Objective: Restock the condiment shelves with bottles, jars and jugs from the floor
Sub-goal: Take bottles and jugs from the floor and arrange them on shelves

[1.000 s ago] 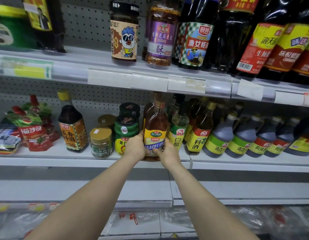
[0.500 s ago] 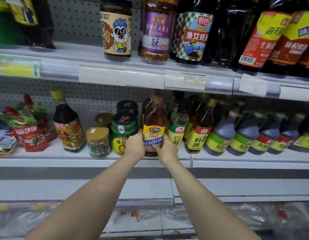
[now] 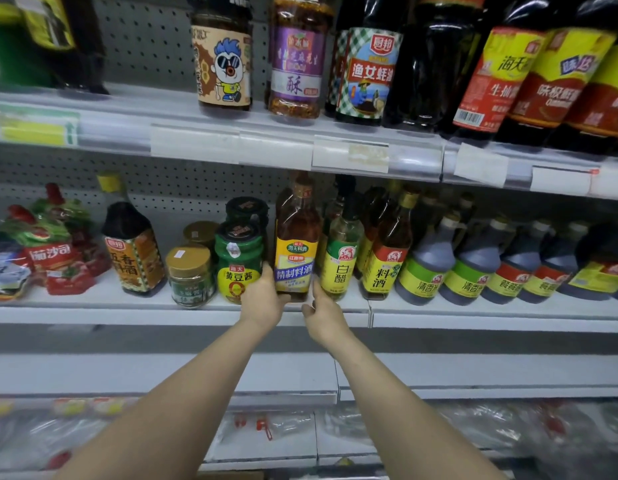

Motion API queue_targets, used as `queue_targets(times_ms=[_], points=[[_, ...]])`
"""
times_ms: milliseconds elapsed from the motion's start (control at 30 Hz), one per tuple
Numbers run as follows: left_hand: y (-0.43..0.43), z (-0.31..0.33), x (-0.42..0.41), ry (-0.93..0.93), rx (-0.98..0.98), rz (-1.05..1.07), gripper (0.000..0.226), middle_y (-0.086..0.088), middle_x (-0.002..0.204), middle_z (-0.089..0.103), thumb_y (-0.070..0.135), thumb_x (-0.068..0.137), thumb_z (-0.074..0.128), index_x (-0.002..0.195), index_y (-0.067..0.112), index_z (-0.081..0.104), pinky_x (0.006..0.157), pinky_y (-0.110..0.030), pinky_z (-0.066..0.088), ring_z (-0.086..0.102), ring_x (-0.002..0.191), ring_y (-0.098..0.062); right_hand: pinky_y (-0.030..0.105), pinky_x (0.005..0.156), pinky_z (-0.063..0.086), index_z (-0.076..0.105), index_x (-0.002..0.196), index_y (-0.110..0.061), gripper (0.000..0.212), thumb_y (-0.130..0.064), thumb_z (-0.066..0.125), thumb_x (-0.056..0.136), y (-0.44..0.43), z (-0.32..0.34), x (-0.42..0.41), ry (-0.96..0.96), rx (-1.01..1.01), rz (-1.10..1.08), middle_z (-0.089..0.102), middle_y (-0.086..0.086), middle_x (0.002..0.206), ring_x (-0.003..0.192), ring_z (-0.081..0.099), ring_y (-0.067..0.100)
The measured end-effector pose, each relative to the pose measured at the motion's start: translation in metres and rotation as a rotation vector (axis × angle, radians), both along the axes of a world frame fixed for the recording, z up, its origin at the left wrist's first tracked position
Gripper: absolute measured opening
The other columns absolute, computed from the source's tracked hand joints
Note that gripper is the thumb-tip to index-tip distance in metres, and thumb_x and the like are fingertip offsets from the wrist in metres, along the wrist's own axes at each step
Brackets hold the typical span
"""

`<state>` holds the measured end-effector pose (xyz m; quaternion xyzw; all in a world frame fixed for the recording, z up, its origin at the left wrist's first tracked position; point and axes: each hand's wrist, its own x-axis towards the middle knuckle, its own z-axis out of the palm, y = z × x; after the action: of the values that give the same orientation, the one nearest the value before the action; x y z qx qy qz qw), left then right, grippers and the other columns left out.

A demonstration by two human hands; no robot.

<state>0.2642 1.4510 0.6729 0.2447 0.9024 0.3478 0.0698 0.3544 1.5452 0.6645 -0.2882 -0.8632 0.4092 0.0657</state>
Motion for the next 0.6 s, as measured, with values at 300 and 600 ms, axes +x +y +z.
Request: queue_targets(times_ms=[300, 600], points=[[-0.035, -0.010, 0.063, -0.110, 0.015, 0.073, 0.035, 0.000, 0.110, 0.073, 0.026, 0.089, 0.070, 0.121, 0.016, 0.063, 0.093, -0.032, 0.049, 0.064, 0.109, -0.022, 0.030, 0.101, 0.044, 0.043, 0.150, -0.020, 0.050, -0.015, 0.054, 0.101, 0.001, 0.009, 0.053, 0.098, -0.050, 0.090, 0.056, 0.009, 0.143, 0.126, 0.057, 0.021], [-0.011, -0.015, 0.148, -0.041, 0.070, 0.106, 0.028, 0.001, 0.108, 0.073, 0.029, 0.087, 0.072, 0.112, 0.018, 0.070, 0.090, -0.030, 0.050, 0.067, 0.103, -0.017, 0.026, 0.097, 0.047, 0.055, 0.141, -0.017, 0.042, -0.016, 0.059, 0.099, 0.040, -0.001, 0.124, 0.113, -0.051, 0.233, 0.064, 0.008, 0.132, 0.116, 0.062, 0.017]])
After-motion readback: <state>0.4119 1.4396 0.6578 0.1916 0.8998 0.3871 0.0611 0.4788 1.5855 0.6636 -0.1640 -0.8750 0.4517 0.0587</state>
